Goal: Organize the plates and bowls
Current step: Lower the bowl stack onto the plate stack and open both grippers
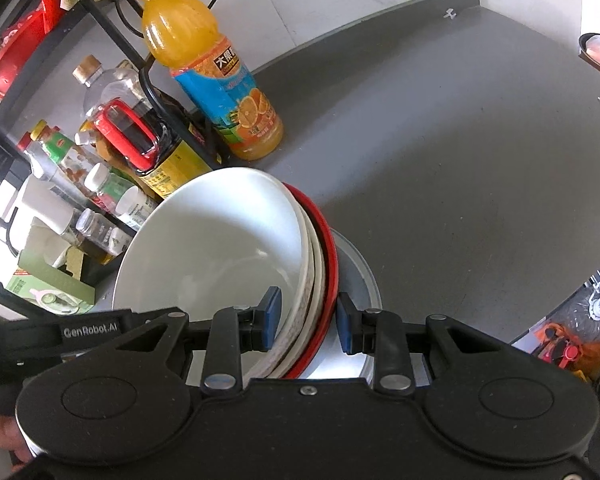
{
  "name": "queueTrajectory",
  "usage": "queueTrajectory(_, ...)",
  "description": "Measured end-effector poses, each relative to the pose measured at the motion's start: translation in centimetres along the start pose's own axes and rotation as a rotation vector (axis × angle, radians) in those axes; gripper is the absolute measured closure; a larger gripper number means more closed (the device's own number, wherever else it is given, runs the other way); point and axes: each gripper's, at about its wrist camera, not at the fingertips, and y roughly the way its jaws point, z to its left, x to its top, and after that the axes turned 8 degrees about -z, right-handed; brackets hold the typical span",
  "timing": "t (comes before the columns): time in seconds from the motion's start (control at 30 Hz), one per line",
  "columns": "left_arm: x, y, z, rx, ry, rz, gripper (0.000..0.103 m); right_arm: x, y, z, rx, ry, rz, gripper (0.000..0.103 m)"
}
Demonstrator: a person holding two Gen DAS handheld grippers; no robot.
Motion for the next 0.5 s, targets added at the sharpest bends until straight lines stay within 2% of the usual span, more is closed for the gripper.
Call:
queueTrajectory(0.17, 0.0, 0.0, 0.1, -0.012, 0.018, -0.006, 0.078, -0.2, 0.0, 0.1, -0.004, -0.008, -0.010, 0.074)
queueTrajectory(0.37, -0.1, 0.2, -0.5, 0.012, 0.029, -0.011, 0.076, -0.1, -0.1, 0.1, 0.001, -0.006, -0.008, 0.071)
queueTrajectory(0.43, -0.1, 0.3, -0.6, 0.013, 0.024, -0.001, 0.071, 0.0, -0.5, 0.1, -0.013, -0.011, -0.027, 0.060)
queueTrajectory(0.5, 0.0, 0.0, -0.9, 0.023, 0.040, -0.007, 0.064, 0.1, -1.3, -0.2, -0.017, -0.005, -0.047, 0.055)
